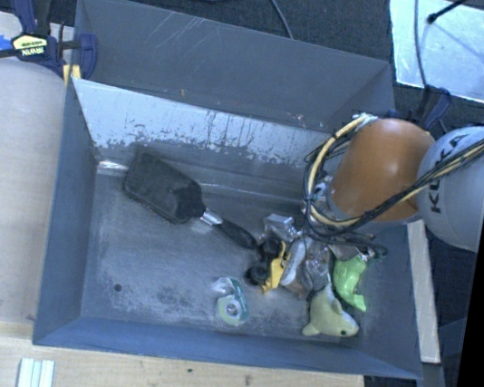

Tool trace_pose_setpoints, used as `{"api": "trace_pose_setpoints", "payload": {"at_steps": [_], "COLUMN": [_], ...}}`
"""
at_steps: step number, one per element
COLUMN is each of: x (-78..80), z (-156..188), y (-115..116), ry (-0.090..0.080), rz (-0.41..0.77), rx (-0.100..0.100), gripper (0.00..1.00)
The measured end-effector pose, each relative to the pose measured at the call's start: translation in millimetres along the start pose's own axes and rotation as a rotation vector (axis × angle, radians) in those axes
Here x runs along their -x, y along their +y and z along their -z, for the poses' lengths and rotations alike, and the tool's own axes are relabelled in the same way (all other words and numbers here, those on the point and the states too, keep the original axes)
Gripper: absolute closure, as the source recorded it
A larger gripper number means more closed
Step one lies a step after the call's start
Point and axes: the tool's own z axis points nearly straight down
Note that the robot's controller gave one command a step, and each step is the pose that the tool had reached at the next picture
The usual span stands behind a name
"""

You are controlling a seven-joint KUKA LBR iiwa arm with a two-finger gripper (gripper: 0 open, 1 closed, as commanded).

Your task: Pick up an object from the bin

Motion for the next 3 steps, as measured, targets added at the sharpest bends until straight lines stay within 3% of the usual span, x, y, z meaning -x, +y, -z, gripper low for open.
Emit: {"api": "trace_pose_setpoints", "payload": {"at_steps": [3], "x": [-3.1], "z": [15.1], "y": [2.7], "ry": [0.006], "rz": [0.023], "rx": [0.005], "gripper": [1.0]}}
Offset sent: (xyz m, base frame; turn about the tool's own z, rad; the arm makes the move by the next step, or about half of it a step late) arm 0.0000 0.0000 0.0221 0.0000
